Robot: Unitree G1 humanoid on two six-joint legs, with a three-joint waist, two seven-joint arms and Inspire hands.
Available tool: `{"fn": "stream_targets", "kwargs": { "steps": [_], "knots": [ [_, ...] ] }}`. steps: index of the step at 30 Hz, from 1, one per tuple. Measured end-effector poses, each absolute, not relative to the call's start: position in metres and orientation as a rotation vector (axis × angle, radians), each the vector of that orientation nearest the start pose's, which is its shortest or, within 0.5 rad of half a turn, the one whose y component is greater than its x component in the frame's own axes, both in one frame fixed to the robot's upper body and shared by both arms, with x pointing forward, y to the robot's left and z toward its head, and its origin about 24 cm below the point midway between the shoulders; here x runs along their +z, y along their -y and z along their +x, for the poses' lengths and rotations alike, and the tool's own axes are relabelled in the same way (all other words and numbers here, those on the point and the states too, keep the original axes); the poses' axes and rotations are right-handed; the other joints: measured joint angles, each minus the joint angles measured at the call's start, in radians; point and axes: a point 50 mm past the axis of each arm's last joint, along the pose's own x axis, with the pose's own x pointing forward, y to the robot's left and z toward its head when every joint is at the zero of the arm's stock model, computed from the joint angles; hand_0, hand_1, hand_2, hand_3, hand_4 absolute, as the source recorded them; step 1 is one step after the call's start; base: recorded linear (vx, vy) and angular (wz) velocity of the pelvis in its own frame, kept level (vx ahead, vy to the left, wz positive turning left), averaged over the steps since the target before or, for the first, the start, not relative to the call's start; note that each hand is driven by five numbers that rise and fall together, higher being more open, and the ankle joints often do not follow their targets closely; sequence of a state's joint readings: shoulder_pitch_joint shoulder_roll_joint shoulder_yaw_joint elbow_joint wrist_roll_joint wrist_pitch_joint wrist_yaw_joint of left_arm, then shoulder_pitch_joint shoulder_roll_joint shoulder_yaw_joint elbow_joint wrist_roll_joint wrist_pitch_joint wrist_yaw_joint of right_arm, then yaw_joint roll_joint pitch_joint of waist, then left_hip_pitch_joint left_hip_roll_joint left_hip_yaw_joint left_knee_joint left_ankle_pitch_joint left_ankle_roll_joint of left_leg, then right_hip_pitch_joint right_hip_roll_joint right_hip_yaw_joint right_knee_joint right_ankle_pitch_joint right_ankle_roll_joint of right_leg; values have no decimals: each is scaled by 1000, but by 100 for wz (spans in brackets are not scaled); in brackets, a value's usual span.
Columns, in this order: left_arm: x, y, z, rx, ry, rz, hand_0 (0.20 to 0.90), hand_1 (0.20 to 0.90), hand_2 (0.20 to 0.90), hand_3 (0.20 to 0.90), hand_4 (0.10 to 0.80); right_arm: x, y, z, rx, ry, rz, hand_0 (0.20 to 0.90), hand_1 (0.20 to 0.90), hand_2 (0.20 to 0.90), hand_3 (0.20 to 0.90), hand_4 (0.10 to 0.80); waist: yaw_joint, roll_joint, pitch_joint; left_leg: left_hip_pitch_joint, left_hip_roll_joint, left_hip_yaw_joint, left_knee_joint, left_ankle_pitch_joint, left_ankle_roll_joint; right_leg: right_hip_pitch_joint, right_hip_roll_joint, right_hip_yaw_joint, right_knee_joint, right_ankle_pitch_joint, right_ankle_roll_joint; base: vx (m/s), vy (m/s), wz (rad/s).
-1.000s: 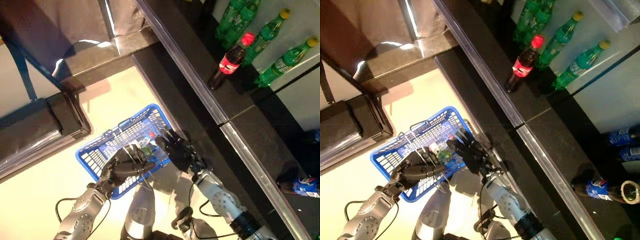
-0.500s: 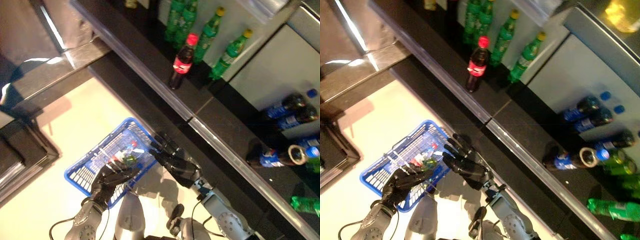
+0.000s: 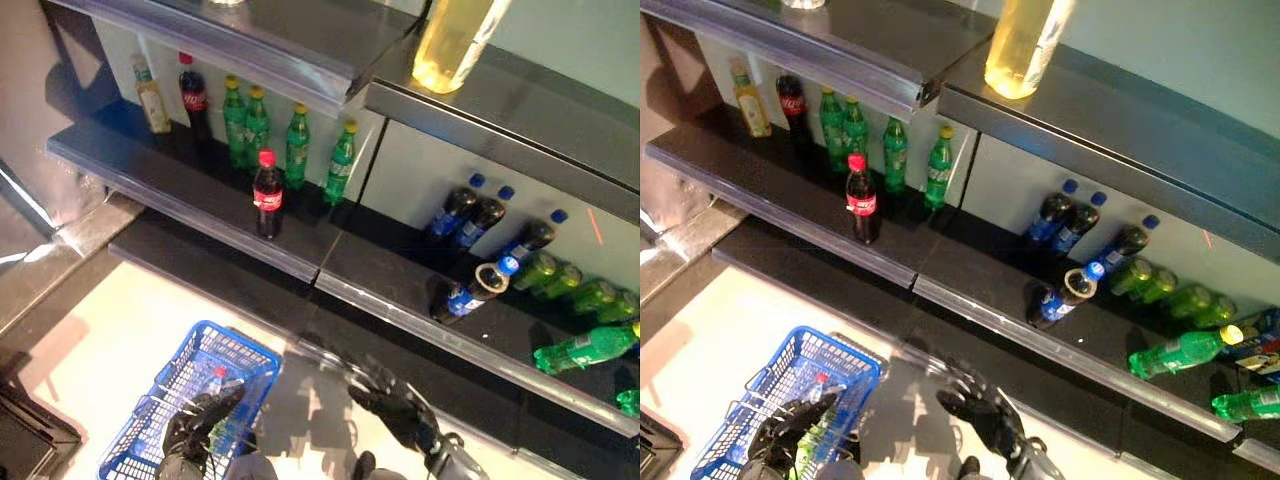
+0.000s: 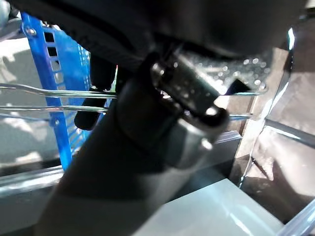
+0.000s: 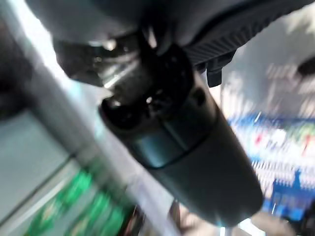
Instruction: Pick up the drink and place into the basket.
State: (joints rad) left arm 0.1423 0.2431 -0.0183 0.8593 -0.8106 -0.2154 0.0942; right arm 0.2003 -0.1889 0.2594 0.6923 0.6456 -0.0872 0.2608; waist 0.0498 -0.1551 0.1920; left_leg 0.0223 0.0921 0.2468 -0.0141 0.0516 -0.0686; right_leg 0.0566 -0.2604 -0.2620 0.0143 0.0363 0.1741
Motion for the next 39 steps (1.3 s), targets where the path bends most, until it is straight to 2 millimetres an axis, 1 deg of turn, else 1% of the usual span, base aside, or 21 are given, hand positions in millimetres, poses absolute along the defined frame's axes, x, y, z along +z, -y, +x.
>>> {"fn": "stream_targets", "kwargs": {
  "steps": [3,8,10,13,14,16,17,19,21,22,25,26,27,28,30,31,32,33,34,36,39],
  "knots": [
    [-138,-247,102,661,-774,-433,300,300,300,200,100,-142,171,106,-41,-873,390,900,900,900,900,800,-13,19,-22,44,0,46,-37,2,1,-8,-4,-2,-2,16,1,12,63,-49],
    [-146,-242,94,670,-842,-432,300,300,300,200,100,-157,185,87,-132,-1026,160,900,900,900,900,800,-65,36,-52,68,-1,52,-72,12,4,-26,0,5,15,25,1,-140,-51,-24],
    [-147,-242,100,663,-848,-431,300,300,300,200,100,-161,191,76,-155,-1079,111,900,900,900,900,800,-69,43,-57,63,8,80,-70,18,1,-52,14,-2,19,48,-17,-307,-138,-39],
    [-149,-243,99,674,-862,-432,300,300,300,200,100,-160,190,85,-132,-1061,70,900,900,900,900,800,-73,48,-55,65,30,130,-71,15,7,-87,28,-5,17,78,-39,-225,-206,-56],
    [-150,-241,99,685,-864,-445,300,300,300,200,100,-159,190,90,-116,-1052,27,900,900,900,900,800,-73,60,-57,63,57,158,-73,18,1,-115,36,-10,117,6,-59,-209,-313,-44],
    [-150,-238,99,686,-855,-462,300,300,300,200,100,-158,190,95,-81,-1046,-51,900,900,900,900,800,-44,74,-66,67,96,213,-68,33,-24,-139,42,-50,270,-116,-67,-216,-446,-46],
    [-149,-239,101,693,-840,-470,300,300,300,200,100,-158,188,97,-60,-1040,-70,900,900,900,900,800,-34,74,-69,67,105,210,-62,44,-41,-135,52,-66,265,-154,-75,-307,-618,-44],
    [-153,-235,95,750,-862,-506,300,300,300,200,100,-156,190,105,-45,-1022,-92,900,900,900,900,800,-28,109,-69,60,155,187,-24,59,-59,-129,115,-65,226,-139,-110,-315,-531,-50],
    [-152,-239,98,792,-838,-538,300,300,300,200,100,-154,188,109,-31,-1007,-93,900,900,900,900,800,-16,115,-68,49,184,151,17,71,-45,-127,143,-30,197,-130,-138,-199,-313,-69],
    [-150,-242,101,833,-815,-569,300,300,300,200,100,-151,192,109,7,-993,-142,900,900,900,900,800,-5,124,-66,37,216,76,78,102,-16,-117,191,2,154,-105,-173,-199,-316,-85],
    [-149,-244,101,870,-790,-601,300,300,300,200,100,-148,208,108,12,-1000,-203,900,900,900,900,800,-13,121,-66,-10,232,-32,183,157,-78,-101,221,60,97,-73,-213,-129,-268,-69],
    [-148,-244,102,885,-768,-619,300,300,300,200,100,-146,214,109,12,-1012,-225,900,900,900,900,800,-13,106,-54,-39,218,-117,242,166,-91,-101,231,119,82,-56,-232,-56,-181,-50],
    [-148,-244,102,885,-768,-619,300,300,300,200,100,-146,214,109,12,-1012,-225,900,900,900,900,800,-13,106,-54,-39,218,-117,242,166,-91,-101,231,119,82,-56,-232,-40,-244,-88],
    [-148,-245,101,904,-756,-644,300,300,300,200,100,-146,217,111,8,-1020,-238,900,900,900,900,800,0,92,-51,-40,176,-193,236,117,-107,-113,233,171,69,-38,-242,2,-315,-98],
    [-152,-235,97,948,-764,-714,300,300,300,200,100,-145,229,111,-8,-1037,-269,900,900,900,900,800,1,74,-43,-41,5,-257,178,-13,-59,-116,229,220,33,-11,-244,63,-390,-123],
    [-153,-232,98,944,-769,-729,300,300,300,200,100,-146,232,108,-21,-1051,-269,900,900,900,900,800,3,75,-41,-43,-38,-252,159,-30,-35,-112,222,200,31,-12,-243,164,-282,-89],
    [-154,-230,96,939,-784,-736,300,300,300,200,100,-148,233,102,-29,-1075,-268,900,900,900,900,800,4,89,-40,-40,-83,-244,122,-34,-23,-102,224,146,26,-11,-236,212,-256,-77],
    [-155,-229,93,939,-797,-747,300,300,300,200,100,-149,233,100,-28,-1085,-271,900,900,900,900,800,5,111,-42,-38,-101,-265,88,-43,-9,-101,241,110,29,-11,-230,244,-245,-80],
    [-155,-230,93,941,-799,-748,300,300,300,200,100,-150,228,102,-29,-1082,-257,900,900,900,900,800,8,114,-37,-33,-103,-285,73,-64,56,-107,256,109,29,-9,-228,229,-210,-101],
    [-157,-234,87,974,-811,-755,300,300,300,200,100,-152,216,103,6,-1085,-248,900,900,900,900,800,32,79,-44,-2,-106,-290,44,-71,64,-107,271,107,95,-54,-222,195,-171,-104],
    [-157,-228,90,934,-818,-760,300,300,300,200,100,-152,210,107,34,-1074,-255,900,900,900,900,800,31,78,-43,29,-113,-328,35,-71,58,-91,279,106,95,-81,-226,296,-259,-47]
  ]
}}
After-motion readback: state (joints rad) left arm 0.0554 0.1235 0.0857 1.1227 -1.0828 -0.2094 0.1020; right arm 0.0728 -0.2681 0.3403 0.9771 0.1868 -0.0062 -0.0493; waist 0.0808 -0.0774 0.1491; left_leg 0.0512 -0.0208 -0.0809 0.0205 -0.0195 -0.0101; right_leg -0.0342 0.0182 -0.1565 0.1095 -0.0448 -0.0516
